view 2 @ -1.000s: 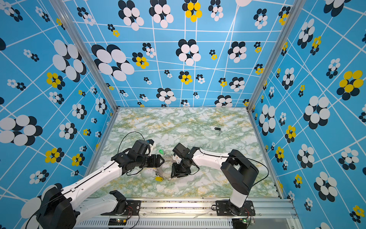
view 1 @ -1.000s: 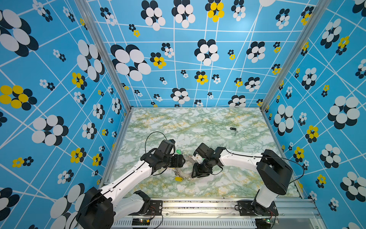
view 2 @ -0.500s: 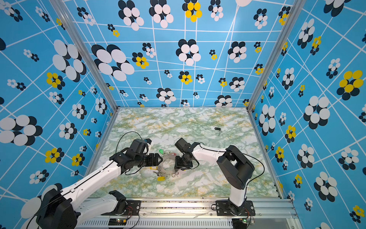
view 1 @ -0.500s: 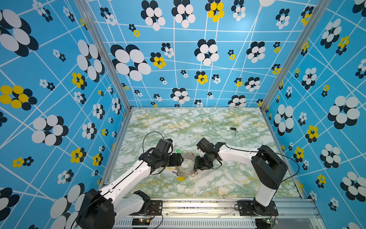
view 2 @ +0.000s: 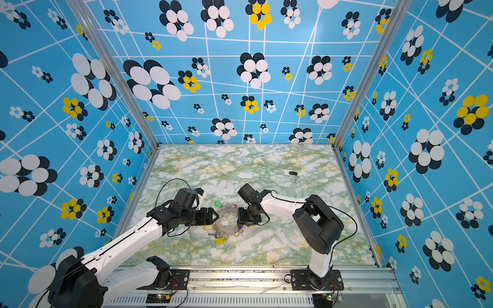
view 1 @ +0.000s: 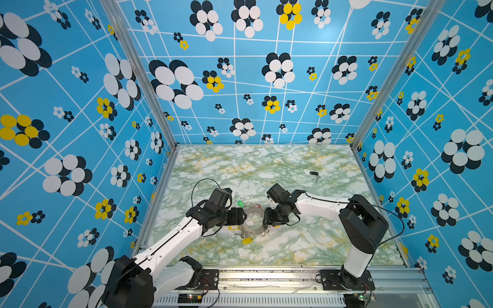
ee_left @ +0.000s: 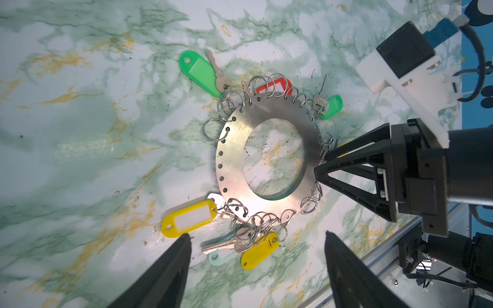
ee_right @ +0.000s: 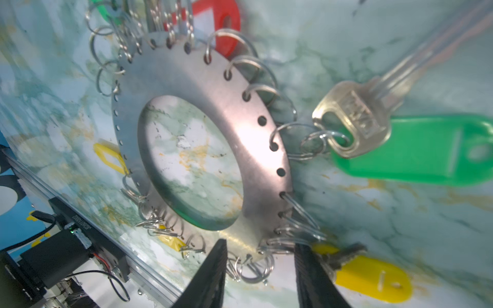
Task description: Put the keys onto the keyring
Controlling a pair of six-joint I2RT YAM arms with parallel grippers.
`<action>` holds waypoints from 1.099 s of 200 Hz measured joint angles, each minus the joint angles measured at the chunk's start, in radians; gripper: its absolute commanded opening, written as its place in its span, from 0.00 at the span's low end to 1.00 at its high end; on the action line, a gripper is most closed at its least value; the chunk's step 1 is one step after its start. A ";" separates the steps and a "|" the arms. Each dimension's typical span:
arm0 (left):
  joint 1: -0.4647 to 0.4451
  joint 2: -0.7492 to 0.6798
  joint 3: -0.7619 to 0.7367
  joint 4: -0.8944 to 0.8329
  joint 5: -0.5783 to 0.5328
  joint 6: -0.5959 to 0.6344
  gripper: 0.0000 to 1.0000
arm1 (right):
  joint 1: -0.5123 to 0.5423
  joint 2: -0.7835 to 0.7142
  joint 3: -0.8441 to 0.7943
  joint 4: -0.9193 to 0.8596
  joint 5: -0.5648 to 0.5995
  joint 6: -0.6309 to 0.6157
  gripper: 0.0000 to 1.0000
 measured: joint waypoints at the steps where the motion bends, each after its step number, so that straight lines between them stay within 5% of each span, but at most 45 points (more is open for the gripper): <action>1: 0.000 0.000 0.000 0.000 0.000 0.000 0.80 | 0.001 0.000 0.000 0.000 0.000 -0.003 0.45; 129: 0.000 -0.027 -0.004 0.000 0.003 -0.009 0.80 | 0.057 -0.021 -0.043 0.043 0.016 -0.190 0.30; 220: 0.000 -0.046 -0.007 -0.001 0.003 -0.012 0.80 | 0.063 -0.062 -0.047 0.051 0.017 -0.188 0.07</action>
